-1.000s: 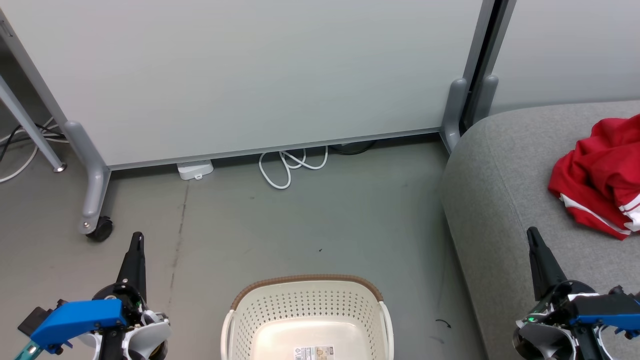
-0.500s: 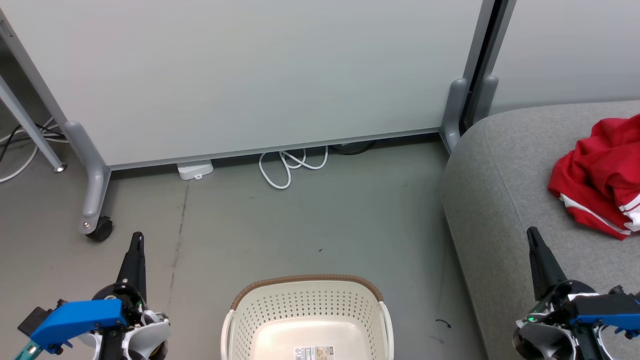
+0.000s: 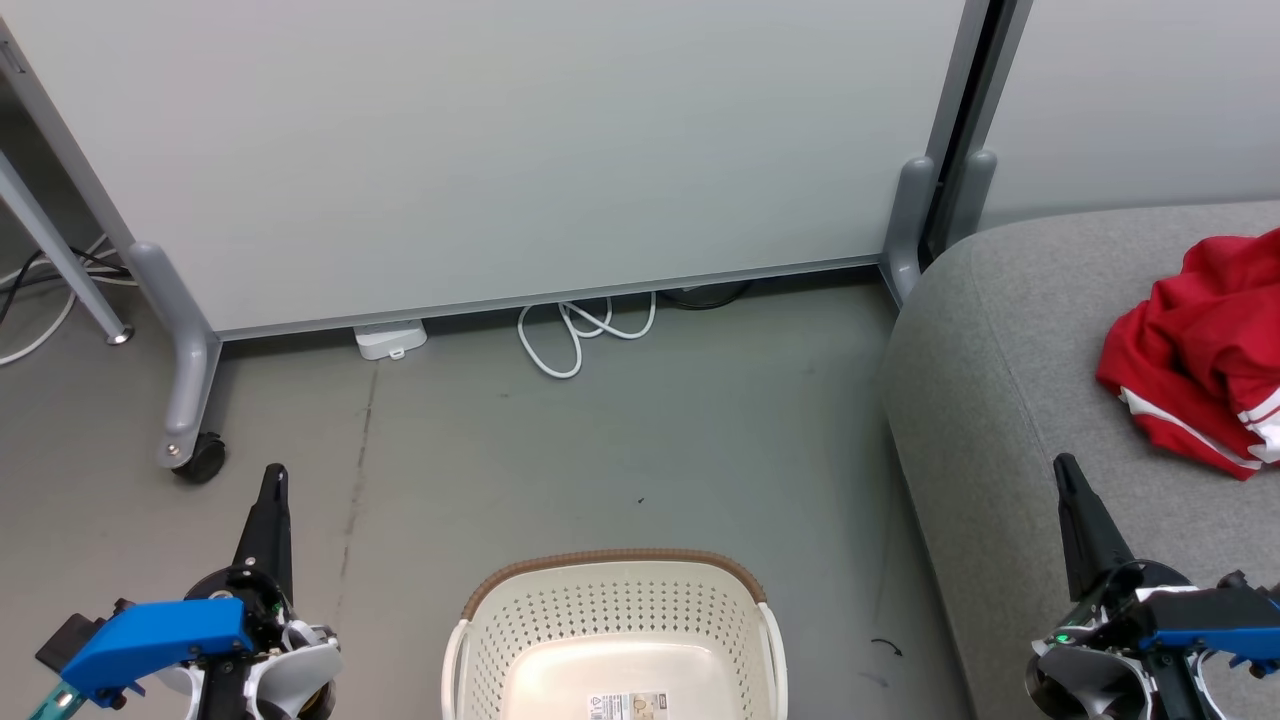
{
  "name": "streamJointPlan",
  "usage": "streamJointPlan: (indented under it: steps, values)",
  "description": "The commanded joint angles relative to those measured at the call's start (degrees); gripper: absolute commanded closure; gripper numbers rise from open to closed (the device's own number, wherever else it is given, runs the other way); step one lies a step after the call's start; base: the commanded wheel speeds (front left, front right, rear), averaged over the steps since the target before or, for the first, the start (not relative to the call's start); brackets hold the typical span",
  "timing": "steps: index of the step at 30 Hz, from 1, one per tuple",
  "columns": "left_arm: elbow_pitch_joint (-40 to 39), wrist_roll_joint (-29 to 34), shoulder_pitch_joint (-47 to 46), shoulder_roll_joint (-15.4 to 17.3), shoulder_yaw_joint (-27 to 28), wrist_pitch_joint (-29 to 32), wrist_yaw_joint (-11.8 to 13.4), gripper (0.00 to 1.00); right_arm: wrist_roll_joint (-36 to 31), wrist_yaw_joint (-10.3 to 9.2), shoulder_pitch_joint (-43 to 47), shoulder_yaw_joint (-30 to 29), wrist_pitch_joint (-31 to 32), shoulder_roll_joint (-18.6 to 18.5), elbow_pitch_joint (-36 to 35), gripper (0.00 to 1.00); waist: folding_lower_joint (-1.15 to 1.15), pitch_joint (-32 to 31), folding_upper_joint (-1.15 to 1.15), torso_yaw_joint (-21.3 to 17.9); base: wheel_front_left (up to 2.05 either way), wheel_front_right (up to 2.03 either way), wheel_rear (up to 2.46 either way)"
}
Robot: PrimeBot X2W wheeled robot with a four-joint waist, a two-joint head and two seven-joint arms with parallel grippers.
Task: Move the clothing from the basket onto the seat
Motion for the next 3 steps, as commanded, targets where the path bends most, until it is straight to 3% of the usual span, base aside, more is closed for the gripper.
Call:
streamJointPlan:
  steps: [1, 3]
  values:
    - [-0.2, -0.1, -0.5, -0.1, 0.1, 0.2, -0.2, 1.00, 0.2, 0.04, -0.6, 0.1, 0.2, -0.4, 0.1, 1.00, 0.00, 0.0, 0.00, 0.0, 0.00, 0.00, 0.00]
    - [-0.2, -0.1, -0.5, -0.1, 0.1, 0.2, -0.2, 1.00, 0.2, 0.04, -0.6, 0.1, 0.2, -0.4, 0.1, 1.00, 0.00, 0.0, 0.00, 0.0, 0.00, 0.00, 0.00]
